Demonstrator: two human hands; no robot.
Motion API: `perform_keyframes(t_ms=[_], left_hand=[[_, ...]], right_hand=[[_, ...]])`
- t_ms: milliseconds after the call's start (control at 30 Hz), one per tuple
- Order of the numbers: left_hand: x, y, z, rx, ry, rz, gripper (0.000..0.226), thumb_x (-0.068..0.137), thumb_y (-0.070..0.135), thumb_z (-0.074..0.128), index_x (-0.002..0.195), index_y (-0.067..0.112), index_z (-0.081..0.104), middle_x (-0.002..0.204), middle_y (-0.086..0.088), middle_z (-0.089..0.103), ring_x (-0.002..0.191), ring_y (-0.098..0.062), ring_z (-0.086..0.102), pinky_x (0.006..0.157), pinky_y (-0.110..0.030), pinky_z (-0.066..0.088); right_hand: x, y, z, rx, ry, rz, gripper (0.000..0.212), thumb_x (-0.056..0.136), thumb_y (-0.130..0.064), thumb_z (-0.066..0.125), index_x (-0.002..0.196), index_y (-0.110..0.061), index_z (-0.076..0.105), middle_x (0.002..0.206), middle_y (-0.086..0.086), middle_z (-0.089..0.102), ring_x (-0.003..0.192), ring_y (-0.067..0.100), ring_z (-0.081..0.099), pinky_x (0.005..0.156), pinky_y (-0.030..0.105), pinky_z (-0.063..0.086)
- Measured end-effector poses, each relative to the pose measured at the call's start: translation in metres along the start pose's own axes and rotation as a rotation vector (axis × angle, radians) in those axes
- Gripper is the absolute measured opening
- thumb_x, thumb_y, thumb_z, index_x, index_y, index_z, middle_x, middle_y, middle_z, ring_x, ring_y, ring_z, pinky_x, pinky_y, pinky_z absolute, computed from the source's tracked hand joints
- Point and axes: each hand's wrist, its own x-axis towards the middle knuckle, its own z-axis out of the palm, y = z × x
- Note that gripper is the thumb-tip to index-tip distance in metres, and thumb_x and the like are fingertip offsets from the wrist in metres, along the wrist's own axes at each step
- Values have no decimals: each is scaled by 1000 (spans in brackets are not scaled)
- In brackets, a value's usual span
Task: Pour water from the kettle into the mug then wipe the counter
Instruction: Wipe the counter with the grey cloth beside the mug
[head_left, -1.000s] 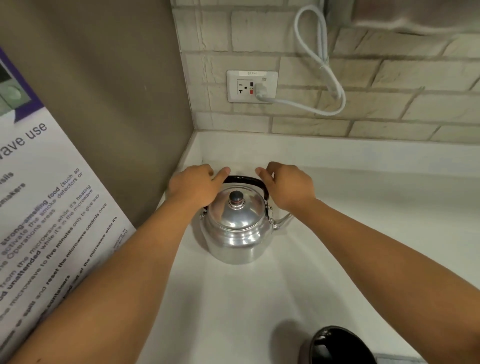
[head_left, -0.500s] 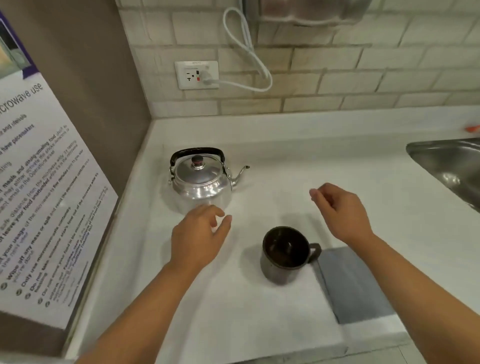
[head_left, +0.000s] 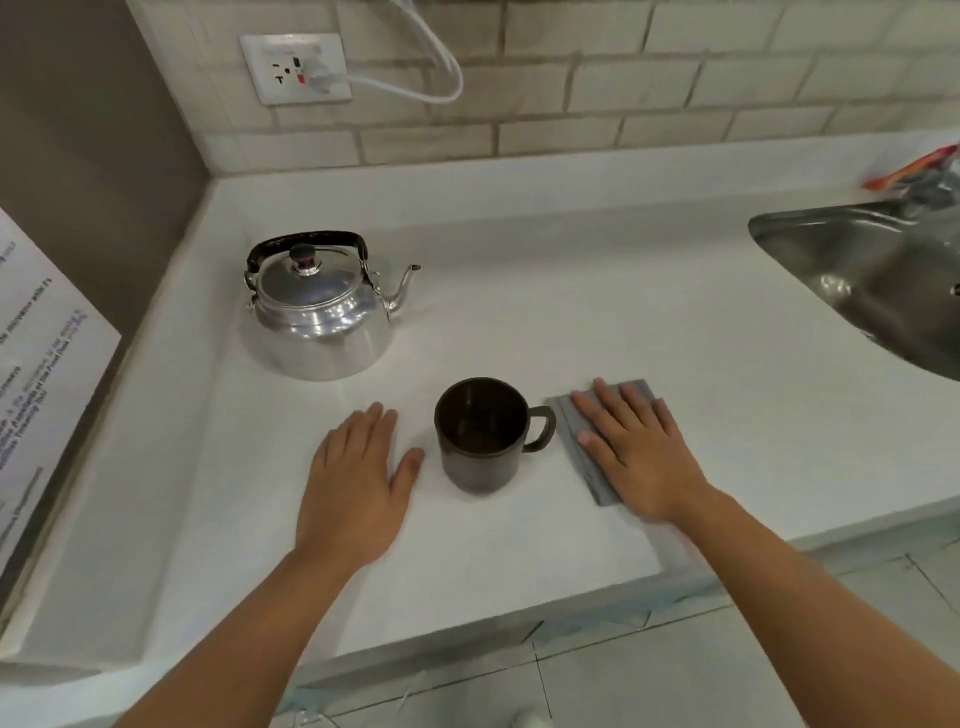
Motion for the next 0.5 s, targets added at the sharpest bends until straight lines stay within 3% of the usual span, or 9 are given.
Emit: perform_keyframes(t_ms=[133,200,367,433,500], left_hand=[[2,2,-2,31,-29,-12,72,94,62,12,153,22,12,160,5,9,146,-12,4,117,-31,-2],[3,2,-4,53,-41,-10,71,94,62,10,153,22,8,160,6,7,146,-10,0,117,-30,-3],[2,5,-5,49,-42,-21,74,92,65,8,153,24,9,160,9,6,145,-5,-4,117,-30,-2],[2,5,-6,41,-31,-28,73,92,65,12,153,24,12,159,9,9,145,-5,-1,117,-27,-2],[1,5,-6,47,-24,-28,72,93,64,15,153,23,14,159,9,11,145,-5,0,117,-28,-1]], right_hand=[[85,10,-12,-30,-11,158,58,99,-47,11,153,-30,1,163,2,-1,148,29,-5,117,51,-2],[125,-9,-12,-84,-58,129,58,99,-45,9,153,-25,-2,163,7,-4,147,33,-7,117,54,-2],[162,-55,0,-127,-176,-508,57,99,-48,9,153,-29,-1,163,1,-4,148,24,-8,117,44,-6],[174,-40,-5,-106,-151,-464,58,99,-49,11,153,-29,1,163,1,-1,148,24,-6,116,43,-5],[180,-23,-10,-146,-113,-267,60,99,-47,12,153,-24,-2,163,5,-2,148,28,-6,117,47,-3]])
